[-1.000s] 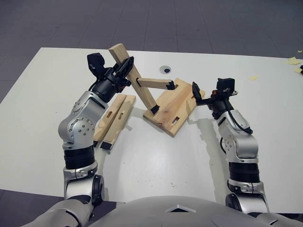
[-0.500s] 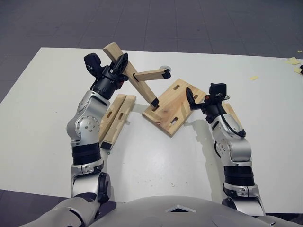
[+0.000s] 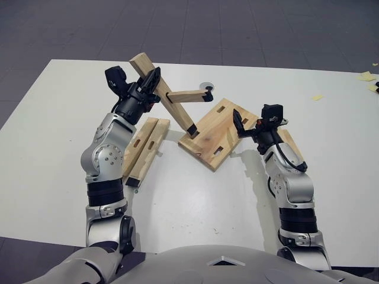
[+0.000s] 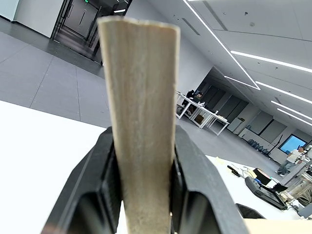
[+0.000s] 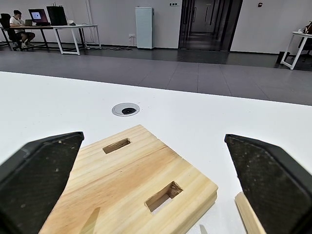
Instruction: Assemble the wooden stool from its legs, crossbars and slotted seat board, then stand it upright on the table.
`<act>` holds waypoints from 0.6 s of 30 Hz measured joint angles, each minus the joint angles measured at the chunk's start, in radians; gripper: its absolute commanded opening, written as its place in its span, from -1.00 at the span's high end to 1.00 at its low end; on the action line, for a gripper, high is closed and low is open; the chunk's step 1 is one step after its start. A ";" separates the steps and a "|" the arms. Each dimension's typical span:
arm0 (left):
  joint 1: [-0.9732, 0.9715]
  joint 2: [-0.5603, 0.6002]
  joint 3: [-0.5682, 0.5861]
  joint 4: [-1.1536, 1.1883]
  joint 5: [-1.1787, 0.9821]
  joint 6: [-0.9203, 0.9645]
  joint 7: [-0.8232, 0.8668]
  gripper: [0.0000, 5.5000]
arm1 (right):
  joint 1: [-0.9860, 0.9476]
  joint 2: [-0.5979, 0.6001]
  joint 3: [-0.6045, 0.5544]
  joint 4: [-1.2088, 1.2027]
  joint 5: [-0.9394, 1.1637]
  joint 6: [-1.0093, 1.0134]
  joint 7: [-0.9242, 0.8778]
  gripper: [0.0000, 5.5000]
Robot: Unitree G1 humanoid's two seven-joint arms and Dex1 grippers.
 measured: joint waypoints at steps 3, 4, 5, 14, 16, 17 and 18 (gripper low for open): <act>0.001 -0.005 0.003 0.007 0.004 -0.009 -0.006 0.62 | 0.000 0.000 0.000 0.000 -0.001 0.000 0.001 -0.96; 0.001 -0.006 0.005 0.007 0.003 -0.010 -0.006 0.62 | 0.000 0.000 0.000 0.000 -0.002 0.000 0.001 -0.96; 0.001 -0.006 0.006 0.007 0.003 -0.010 -0.006 0.62 | 0.000 0.000 0.000 0.000 -0.003 0.000 0.001 -0.96; 0.001 -0.002 0.001 0.000 -0.014 0.013 -0.037 0.62 | 0.000 0.003 0.000 0.001 -0.007 0.000 0.001 -0.96; 0.001 0.001 -0.006 -0.010 -0.025 0.020 -0.059 0.62 | 0.000 0.006 0.000 0.001 -0.007 0.000 0.001 -0.96; 0.001 0.005 -0.008 -0.013 -0.025 0.024 -0.068 0.62 | 0.000 0.007 0.000 0.001 -0.007 0.000 0.001 -0.96; 0.001 0.007 -0.008 -0.014 -0.025 0.024 -0.073 0.62 | 0.000 0.007 0.000 0.001 -0.007 0.000 0.001 -0.96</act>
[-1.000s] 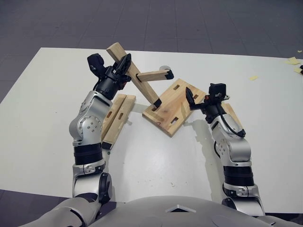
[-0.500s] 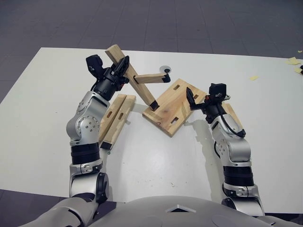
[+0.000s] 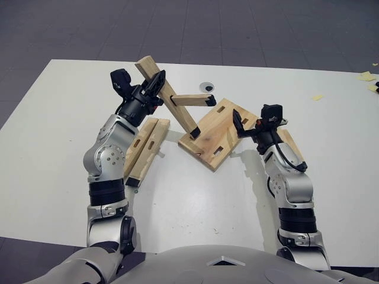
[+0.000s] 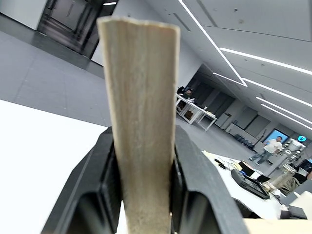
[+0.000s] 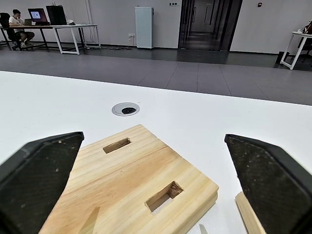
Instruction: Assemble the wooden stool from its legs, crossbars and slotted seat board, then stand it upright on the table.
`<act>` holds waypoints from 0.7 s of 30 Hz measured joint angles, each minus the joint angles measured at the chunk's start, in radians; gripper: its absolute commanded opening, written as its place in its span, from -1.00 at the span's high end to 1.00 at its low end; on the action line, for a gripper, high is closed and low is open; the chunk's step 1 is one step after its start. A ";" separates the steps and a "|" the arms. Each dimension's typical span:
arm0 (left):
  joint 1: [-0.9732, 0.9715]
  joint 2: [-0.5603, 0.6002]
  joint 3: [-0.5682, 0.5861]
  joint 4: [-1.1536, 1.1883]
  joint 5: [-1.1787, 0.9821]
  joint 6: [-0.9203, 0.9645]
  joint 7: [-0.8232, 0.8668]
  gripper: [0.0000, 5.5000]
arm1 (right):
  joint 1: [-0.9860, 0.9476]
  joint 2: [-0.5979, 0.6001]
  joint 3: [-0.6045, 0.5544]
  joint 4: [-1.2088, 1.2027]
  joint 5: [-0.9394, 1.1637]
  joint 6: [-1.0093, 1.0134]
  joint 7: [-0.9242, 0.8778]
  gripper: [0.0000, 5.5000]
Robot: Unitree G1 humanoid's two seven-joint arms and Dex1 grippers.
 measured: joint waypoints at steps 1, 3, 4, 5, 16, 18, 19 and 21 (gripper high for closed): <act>0.000 0.004 0.001 0.000 0.001 0.000 -0.004 0.62 | 0.000 0.001 0.000 0.000 0.000 0.000 0.000 -0.96; 0.000 0.010 0.001 0.000 0.003 0.000 -0.007 0.62 | 0.000 0.001 0.000 0.000 0.000 0.000 0.000 -0.96; 0.000 0.011 0.001 0.002 0.007 -0.001 -0.007 0.62 | 0.000 0.001 0.000 0.000 0.000 0.000 0.000 -0.96; 0.000 0.011 0.001 0.004 0.009 -0.002 -0.007 0.62 | 0.000 0.002 0.000 0.000 0.000 0.000 0.000 -0.96; -0.001 -0.004 -0.017 0.066 0.063 -0.084 -0.026 0.62 | 0.000 0.004 0.000 0.001 0.000 0.000 0.001 -0.96; -0.004 -0.004 -0.021 0.070 0.070 -0.091 -0.034 0.62 | 0.000 0.005 0.000 0.001 0.000 0.000 0.001 -0.96; -0.007 -0.004 -0.025 0.073 0.071 -0.095 -0.037 0.62 | 0.000 0.007 0.000 0.001 0.000 0.000 0.001 -0.96; -0.012 -0.004 -0.030 0.079 0.076 -0.101 -0.045 0.62 | 0.000 0.009 0.001 0.001 0.000 0.000 0.001 -0.96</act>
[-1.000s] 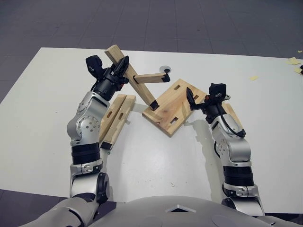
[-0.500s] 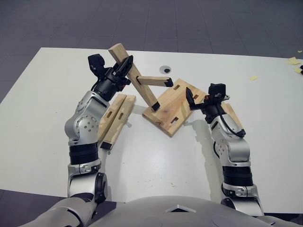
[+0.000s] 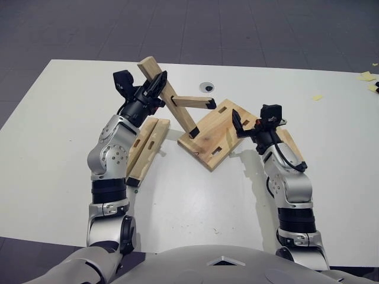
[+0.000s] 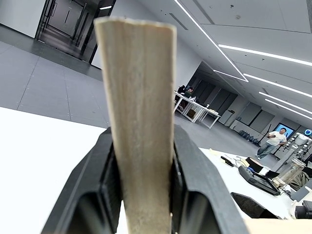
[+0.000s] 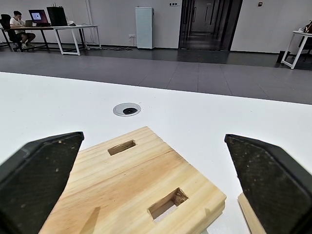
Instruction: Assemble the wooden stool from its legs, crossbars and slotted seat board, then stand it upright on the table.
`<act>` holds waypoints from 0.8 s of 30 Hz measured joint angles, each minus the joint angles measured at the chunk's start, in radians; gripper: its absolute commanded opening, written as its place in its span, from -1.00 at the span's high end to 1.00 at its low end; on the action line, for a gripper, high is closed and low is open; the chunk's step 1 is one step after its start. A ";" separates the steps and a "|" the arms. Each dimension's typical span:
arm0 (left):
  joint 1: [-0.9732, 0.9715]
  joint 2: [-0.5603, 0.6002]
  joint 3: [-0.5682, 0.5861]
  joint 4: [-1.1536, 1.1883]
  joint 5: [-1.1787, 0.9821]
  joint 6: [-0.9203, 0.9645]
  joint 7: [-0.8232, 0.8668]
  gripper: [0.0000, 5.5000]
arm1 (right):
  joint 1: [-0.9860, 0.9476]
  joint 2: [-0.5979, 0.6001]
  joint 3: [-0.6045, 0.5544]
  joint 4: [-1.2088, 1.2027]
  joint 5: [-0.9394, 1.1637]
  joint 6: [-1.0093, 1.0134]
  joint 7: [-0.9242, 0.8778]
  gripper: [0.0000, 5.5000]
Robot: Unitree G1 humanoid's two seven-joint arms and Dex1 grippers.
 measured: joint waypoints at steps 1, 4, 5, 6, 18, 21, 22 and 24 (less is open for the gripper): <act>-0.004 0.001 -0.003 0.001 0.005 -0.001 -0.005 0.62 | 0.000 0.001 0.000 0.000 0.000 0.000 0.000 -0.96; -0.017 0.007 -0.012 0.009 0.018 -0.006 -0.023 0.62 | 0.000 0.004 0.002 0.000 0.000 0.000 0.000 -0.96; -0.022 0.013 -0.013 0.016 0.023 -0.006 -0.030 0.62 | 0.000 0.006 0.002 0.000 0.000 0.000 0.000 -0.96; -0.027 0.019 -0.013 0.022 0.031 -0.007 -0.039 0.62 | 0.000 0.006 0.002 0.000 0.000 0.000 0.000 -0.96; -0.017 0.095 -0.074 -0.012 0.077 -0.049 -0.156 0.62 | -0.001 0.007 -0.001 0.000 0.000 0.000 -0.001 -0.96; -0.003 0.109 -0.095 -0.035 0.085 -0.067 -0.171 0.62 | -0.002 0.007 -0.002 0.000 0.000 0.000 -0.002 -0.96; 0.005 0.109 -0.097 -0.042 0.086 -0.073 -0.171 0.62 | -0.002 0.007 -0.002 0.000 -0.001 0.000 -0.002 -0.96; 0.025 0.112 -0.109 -0.063 0.095 -0.090 -0.170 0.62 | -0.004 0.007 -0.003 0.000 -0.003 0.000 -0.003 -0.96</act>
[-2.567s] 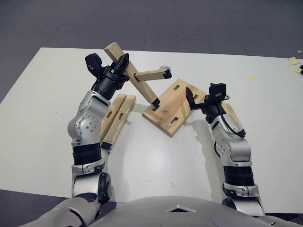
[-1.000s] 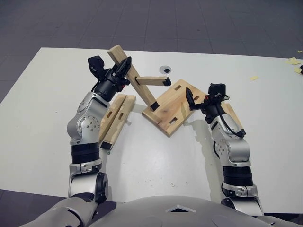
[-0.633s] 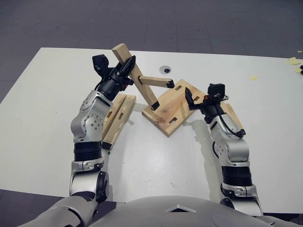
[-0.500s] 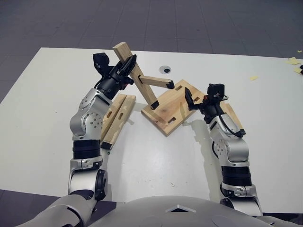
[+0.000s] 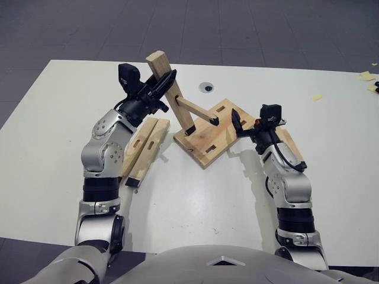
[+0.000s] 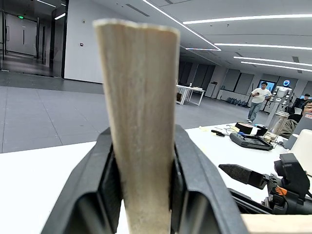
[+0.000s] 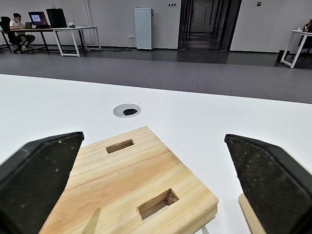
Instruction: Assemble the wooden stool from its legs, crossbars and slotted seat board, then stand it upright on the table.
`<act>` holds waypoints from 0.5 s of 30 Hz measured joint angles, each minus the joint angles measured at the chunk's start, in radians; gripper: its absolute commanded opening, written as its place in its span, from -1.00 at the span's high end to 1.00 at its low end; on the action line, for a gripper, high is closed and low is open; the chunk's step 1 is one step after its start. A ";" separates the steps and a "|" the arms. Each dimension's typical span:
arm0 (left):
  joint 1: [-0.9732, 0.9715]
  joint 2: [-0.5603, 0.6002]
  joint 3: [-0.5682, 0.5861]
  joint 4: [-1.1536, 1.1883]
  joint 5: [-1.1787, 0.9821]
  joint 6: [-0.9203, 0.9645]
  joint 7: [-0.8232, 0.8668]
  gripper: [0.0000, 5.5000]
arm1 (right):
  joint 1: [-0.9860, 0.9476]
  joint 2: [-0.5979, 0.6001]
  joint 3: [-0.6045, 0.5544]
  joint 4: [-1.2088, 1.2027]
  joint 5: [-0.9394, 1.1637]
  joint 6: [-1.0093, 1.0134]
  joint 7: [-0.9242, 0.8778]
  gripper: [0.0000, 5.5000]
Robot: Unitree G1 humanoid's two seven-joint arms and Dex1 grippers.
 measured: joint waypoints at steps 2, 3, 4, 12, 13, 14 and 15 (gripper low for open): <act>0.016 0.002 -0.021 -0.029 0.017 -0.008 0.000 0.62 | -0.003 0.000 0.000 0.000 -0.001 0.000 -0.001 -0.96; 0.020 0.004 -0.027 -0.039 0.020 -0.009 0.000 0.62 | -0.003 0.000 0.000 0.000 -0.001 0.000 -0.001 -0.96; 0.022 0.006 -0.031 -0.043 0.022 -0.010 0.000 0.62 | -0.003 0.000 0.000 0.000 -0.001 0.000 -0.001 -0.96; -0.033 0.015 -0.012 0.014 0.011 0.018 0.011 0.62 | -0.005 -0.001 0.000 -0.001 -0.002 0.000 -0.005 -0.96; -0.041 0.014 0.000 0.021 -0.005 0.040 0.018 0.62 | -0.005 -0.001 0.000 -0.001 -0.002 0.000 -0.005 -0.96; -0.046 0.013 0.013 0.025 -0.017 0.058 0.025 0.62 | -0.005 -0.001 0.000 -0.001 -0.002 0.000 -0.005 -0.96; -0.051 0.012 0.023 0.030 -0.025 0.074 0.033 0.62 | -0.005 -0.001 0.000 -0.001 -0.002 0.000 -0.006 -0.96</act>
